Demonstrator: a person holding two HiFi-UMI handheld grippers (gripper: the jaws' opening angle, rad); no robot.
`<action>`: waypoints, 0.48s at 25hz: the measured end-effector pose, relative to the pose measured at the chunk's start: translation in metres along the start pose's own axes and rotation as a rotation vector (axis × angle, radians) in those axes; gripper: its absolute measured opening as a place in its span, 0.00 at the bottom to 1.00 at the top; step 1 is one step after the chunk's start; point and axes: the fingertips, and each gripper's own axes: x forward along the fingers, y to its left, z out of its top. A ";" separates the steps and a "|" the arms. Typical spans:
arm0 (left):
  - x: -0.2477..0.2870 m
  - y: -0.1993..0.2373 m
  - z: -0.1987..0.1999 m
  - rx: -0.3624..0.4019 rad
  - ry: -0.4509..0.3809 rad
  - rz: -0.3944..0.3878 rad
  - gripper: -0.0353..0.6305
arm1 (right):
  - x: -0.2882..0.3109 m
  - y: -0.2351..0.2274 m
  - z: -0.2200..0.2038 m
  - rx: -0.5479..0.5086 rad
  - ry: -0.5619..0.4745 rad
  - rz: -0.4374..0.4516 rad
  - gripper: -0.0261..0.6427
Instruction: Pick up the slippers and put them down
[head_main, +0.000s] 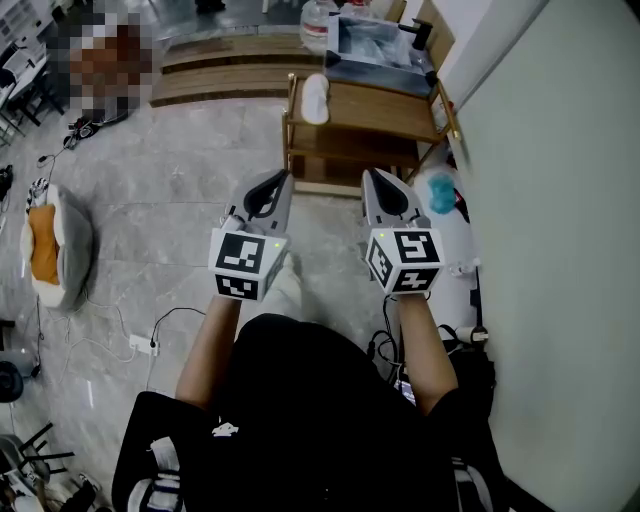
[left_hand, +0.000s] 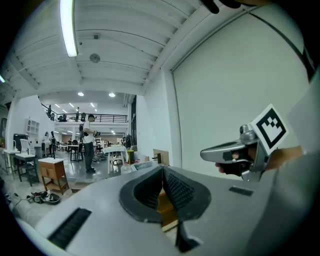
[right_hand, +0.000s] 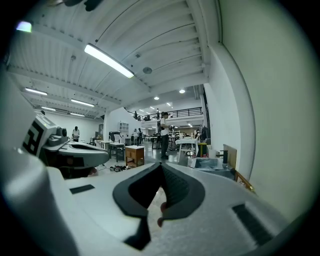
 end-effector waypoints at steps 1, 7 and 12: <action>0.003 0.001 0.001 -0.001 -0.001 0.001 0.06 | 0.002 -0.002 0.000 0.001 -0.001 0.001 0.04; 0.034 0.006 0.001 -0.005 0.005 -0.007 0.06 | 0.024 -0.019 0.000 0.000 0.008 0.004 0.04; 0.062 0.017 -0.001 -0.011 0.012 -0.013 0.06 | 0.049 -0.034 -0.002 0.006 0.018 0.002 0.04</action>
